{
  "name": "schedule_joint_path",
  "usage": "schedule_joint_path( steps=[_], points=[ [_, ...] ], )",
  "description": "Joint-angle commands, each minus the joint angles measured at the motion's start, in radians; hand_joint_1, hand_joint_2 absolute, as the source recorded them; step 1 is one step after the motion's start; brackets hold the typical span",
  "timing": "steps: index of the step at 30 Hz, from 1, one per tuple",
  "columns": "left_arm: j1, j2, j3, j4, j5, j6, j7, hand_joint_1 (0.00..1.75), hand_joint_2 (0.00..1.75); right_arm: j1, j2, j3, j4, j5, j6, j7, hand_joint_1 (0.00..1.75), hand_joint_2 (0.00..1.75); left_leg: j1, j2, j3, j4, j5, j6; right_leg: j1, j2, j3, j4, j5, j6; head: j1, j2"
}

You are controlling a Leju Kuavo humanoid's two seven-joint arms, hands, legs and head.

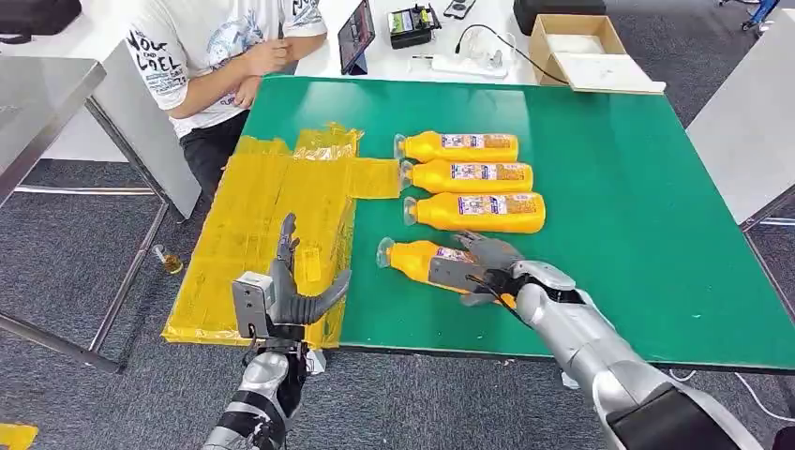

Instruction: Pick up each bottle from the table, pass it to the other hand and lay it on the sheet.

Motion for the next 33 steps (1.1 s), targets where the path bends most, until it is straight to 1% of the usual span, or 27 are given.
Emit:
schedule_joint_path(
  steps=[1, 2, 3, 4, 5, 6, 9, 12, 13, 14, 15, 16, 18, 19, 20, 23, 25, 27, 28, 30, 31, 32, 33],
  points=[
    [0.011, 0.013, 0.008, 0.01, 0.001, -0.002, 0.004, 0.0, 1.75, -0.048, -0.079, 0.109, -0.066, -0.023, 0.017, 0.008, 0.0, 1.75, -0.001, 0.002, 0.004, -0.001, -0.001, 0.002, 0.0, 0.0, 0.003, -0.001, -0.001, -0.001, 0.0, 0.0],
    [0.013, 0.013, 0.009, 0.007, 0.001, -0.004, 0.004, 0.0, 1.75, -0.05, -0.086, 0.119, -0.079, -0.026, 0.028, 0.015, 0.0, 1.75, -0.001, 0.002, 0.003, -0.001, -0.001, 0.001, -0.001, 0.0, 0.002, 0.0, -0.001, -0.001, 0.0, 0.0],
    [0.014, 0.013, 0.009, 0.007, 0.001, -0.004, 0.005, 0.0, 1.75, -0.052, -0.092, 0.125, -0.087, -0.037, 0.037, 0.02, 0.0, 1.75, -0.001, 0.003, 0.005, -0.001, -0.002, 0.002, 0.0, 0.0, 0.005, -0.001, -0.002, -0.002, 0.0, 0.0],
    [0.014, 0.013, 0.008, 0.007, 0.001, -0.003, 0.006, 0.0, 1.75, -0.058, -0.105, 0.141, -0.097, -0.052, 0.06, 0.022, 0.12, 1.75, -0.001, 0.003, 0.004, -0.001, -0.002, 0.001, -0.001, 0.001, 0.003, 0.0, -0.001, -0.002, 0.0, 0.0],
    [0.012, 0.013, 0.007, 0.011, 0.001, -0.003, 0.006, 0.0, 1.75, -0.062, -0.12, 0.157, -0.11, -0.068, 0.075, 0.023, 0.84, 1.75, -0.001, 0.002, 0.002, 0.0, -0.001, 0.001, -0.001, 0.001, 0.001, 0.0, 0.0, -0.001, 0.0, 0.0],
    [0.01, 0.013, 0.006, 0.014, 0.002, -0.004, 0.006, 0.0, 1.75, -0.068, -0.135, 0.174, -0.119, -0.086, 0.094, 0.027, 1.75, 1.75, -0.002, 0.003, 0.004, 0.0, -0.002, 0.002, -0.001, 0.0, 0.003, 0.0, -0.001, -0.002, 0.0, 0.0],
    [0.008, 0.013, 0.004, 0.02, 0.003, -0.001, 0.005, 0.0, 1.75, -0.076, -0.164, 0.207, -0.141, -0.125, 0.114, 0.03, 1.75, 1.75, -0.001, 0.003, 0.006, 0.0, -0.002, 0.002, 0.0, 0.0, 0.005, 0.0, -0.002, -0.003, 0.0, 0.0],
    [0.008, 0.013, 0.006, 0.022, 0.004, -0.002, 0.004, 0.0, 1.75, -0.079, -0.174, 0.226, -0.148, -0.142, 0.118, 0.038, 1.75, 1.75, -0.002, 0.002, 0.005, 0.0, -0.002, 0.003, -0.001, -0.001, 0.005, 0.0, -0.002, -0.002, -0.001, 0.0],
    [0.008, 0.013, 0.006, 0.023, 0.004, -0.004, 0.004, 0.0, 1.75, -0.083, -0.178, 0.236, -0.148, -0.147, 0.129, 0.042, 1.75, 1.75, -0.002, 0.001, 0.003, 0.0, -0.001, 0.002, -0.001, 0.0, 0.002, 0.0, -0.001, -0.001, 0.0, 0.0],
    [0.007, 0.013, 0.007, 0.025, 0.004, -0.006, 0.004, 0.0, 1.75, -0.088, -0.177, 0.254, -0.146, -0.157, 0.132, 0.046, 1.75, 1.75, -0.002, 0.002, 0.006, -0.001, -0.002, 0.003, -0.001, -0.001, 0.005, -0.001, -0.001, -0.002, 0.0, 0.0],
    [0.005, 0.013, 0.005, 0.027, 0.004, -0.006, 0.004, 0.0, 1.75, -0.089, -0.174, 0.262, -0.142, -0.164, 0.135, 0.047, 1.75, 1.75, -0.002, 0.002, 0.003, 0.0, -0.001, 0.002, -0.001, 0.0, 0.002, -0.001, -0.001, -0.001, 0.0, 0.0],
    [0.005, 0.013, 0.004, 0.028, 0.004, -0.006, 0.004, 0.0, 1.75, -0.086, -0.171, 0.266, -0.142, -0.164, 0.134, 0.047, 1.75, 1.75, -0.002, 0.004, 0.005, -0.001, -0.002, 0.003, -0.001, 0.001, 0.005, -0.001, -0.001, -0.002, 0.0, 0.0],
    [0.001, 0.013, 0.0, 0.036, 0.005, -0.005, 0.005, 0.0, 1.75, -0.081, -0.166, 0.28, -0.13, -0.171, 0.128, 0.05, 1.75, 1.75, -0.002, 0.002, 0.003, -0.001, -0.001, 0.001, -0.002, 0.001, 0.002, -0.001, 0.0, -0.001, 0.0, 0.0],
    [0.0, 0.013, -0.001, 0.038, 0.006, -0.003, 0.005, 0.0, 1.75, -0.081, -0.165, 0.287, -0.125, -0.174, 0.126, 0.05, 1.75, 1.75, -0.002, 0.003, 0.005, -0.001, -0.002, 0.002, -0.001, 0.0, 0.005, -0.001, -0.001, -0.002, 0.0, 0.0],
    [0.0, 0.013, -0.001, 0.038, 0.006, -0.003, 0.005, 0.0, 1.75, -0.081, -0.165, 0.287, -0.125, -0.174, 0.126, 0.05, 1.75, 1.75, -0.002, 0.002, 0.003, -0.001, -0.001, 0.001, -0.002, 0.0, 0.003, -0.001, -0.001, -0.001, 0.0, 0.0],
    [0.0, 0.013, -0.001, 0.038, 0.006, -0.003, 0.005, 0.0, 1.75, -0.081, -0.165, 0.287, -0.125, -0.174, 0.126, 0.05, 1.75, 1.75, -0.002, 0.003, 0.007, -0.001, -0.002, 0.002, -0.001, 0.0, 0.006, -0.001, -0.002, -0.003, 0.0, 0.0],
    [0.0, 0.013, -0.001, 0.038, 0.006, -0.003, 0.005, 0.0, 1.75, -0.081, -0.166, 0.287, -0.125, -0.174, 0.125, 0.05, 1.75, 1.75, -0.002, 0.002, 0.003, -0.001, -0.001, 0.001, -0.001, 0.0, 0.002, -0.001, 0.0, -0.001, -0.001, 0.0],
    [0.0, 0.013, -0.001, 0.038, 0.006, -0.003, 0.005, 0.0, 1.75, -0.081, -0.166, 0.287, -0.125, -0.174, 0.125, 0.05, 1.75, 1.75, -0.001, 0.003, 0.007, -0.001, -0.002, 0.002, 0.0, 0.0, 0.006, -0.002, -0.001, -0.003, 0.0, 0.0],
    [0.0, 0.013, -0.001, 0.038, 0.006, -0.003, 0.005, 0.0, 1.75, -0.078, -0.167, 0.289, -0.124, -0.173, 0.124, 0.05, 1.75, 1.75, -0.002, 0.002, 0.004, -0.001, -0.001, 0.002, -0.001, 0.0, 0.004, -0.001, -0.001, -0.001, 0.0, 0.0],
    [0.007, 0.013, 0.002, 0.029, 0.006, -0.001, 0.005, 0.0, 1.75, -0.038, -0.153, 0.275, -0.14, -0.167, 0.031, 0.032, 1.75, 1.75, -0.001, 0.004, 0.007, -0.001, -0.002, 0.003, 0.0, 0.001, 0.007, -0.002, -0.001, -0.002, 0.0, 0.0],
    [0.014, 0.013, 0.004, 0.018, 0.006, 0.003, 0.004, 0.0, 1.75, 0.023, -0.125, 0.219, -0.162, -0.162, -0.11, 0.004, 1.75, 1.75, -0.002, 0.002, 0.004, -0.001, -0.001, 0.002, -0.001, 0.0, 0.004, -0.002, 0.0, -0.001, 0.0, 0.0],
    [0.026, 0.013, 0.007, 0.001, 0.006, 0.007, 0.004, 0.0, 1.75, 0.125, -0.065, 0.128, -0.206, -0.152, -0.293, -0.016, 1.75, 1.75, -0.001, 0.003, 0.007, -0.002, -0.002, 0.002, 0.0, 0.0, 0.006, -0.003, -0.001, -0.002, 0.0, 0.0],
    [0.038, 0.013, 0.005, -0.019, 0.006, 0.012, 0.007, 0.0, 1.75, 0.219, -0.005, 0.043, -0.275, -0.118, -0.43, -0.027, 1.75, 1.75, 0.0, 0.002, 0.006, -0.002, -0.001, 0.001, 0.0, 0.001, 0.006, -0.003, 0.0, -0.002, 0.0, 0.0]
  ],
)
